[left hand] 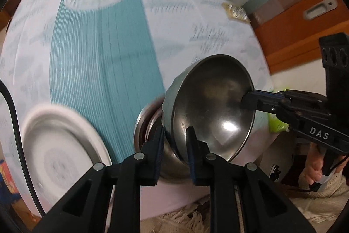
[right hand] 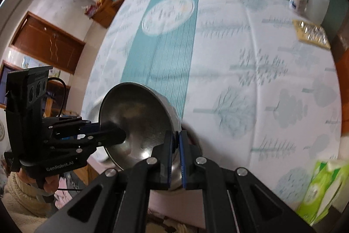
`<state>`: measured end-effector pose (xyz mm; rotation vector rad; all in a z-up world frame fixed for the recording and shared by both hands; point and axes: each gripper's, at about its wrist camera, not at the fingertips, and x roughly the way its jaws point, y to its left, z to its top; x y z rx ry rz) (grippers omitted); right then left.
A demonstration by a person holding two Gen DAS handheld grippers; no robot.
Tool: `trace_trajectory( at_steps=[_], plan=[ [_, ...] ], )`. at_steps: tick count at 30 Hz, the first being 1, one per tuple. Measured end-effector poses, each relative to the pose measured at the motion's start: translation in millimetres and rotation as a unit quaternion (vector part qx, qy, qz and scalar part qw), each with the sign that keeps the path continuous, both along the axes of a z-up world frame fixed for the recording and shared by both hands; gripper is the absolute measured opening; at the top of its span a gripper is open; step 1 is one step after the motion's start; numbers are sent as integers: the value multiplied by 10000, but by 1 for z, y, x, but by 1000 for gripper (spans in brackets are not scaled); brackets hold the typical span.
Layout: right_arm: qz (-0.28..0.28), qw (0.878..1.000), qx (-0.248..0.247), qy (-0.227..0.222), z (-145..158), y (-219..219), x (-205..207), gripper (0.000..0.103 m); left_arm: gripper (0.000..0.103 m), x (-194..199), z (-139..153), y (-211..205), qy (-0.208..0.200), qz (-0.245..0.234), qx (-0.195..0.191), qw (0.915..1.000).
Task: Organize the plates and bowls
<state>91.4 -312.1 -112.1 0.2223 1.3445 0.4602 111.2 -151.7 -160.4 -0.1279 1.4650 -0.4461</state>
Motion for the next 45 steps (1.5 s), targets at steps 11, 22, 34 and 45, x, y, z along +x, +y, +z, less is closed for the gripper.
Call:
trace_trajectory(
  at_steps=[11, 22, 34, 45],
  plan=[
    [69, 9979, -272, 584, -48, 13, -27, 6, 17, -32, -39, 2, 270, 135, 157, 9994],
    [34, 9971, -436, 630, -50, 13, -25, 10, 43, -24, -34, -10, 175, -6, 182, 9997],
    [-37, 9973, -614, 403, -46, 5, -24, 12, 65, -27, -4, 0, -252, 55, 241, 9994],
    [112, 9985, -436, -309, -1, 7, -32, 32, 76, -31, 39, 18, -776, 304, 42, 9965]
  ],
)
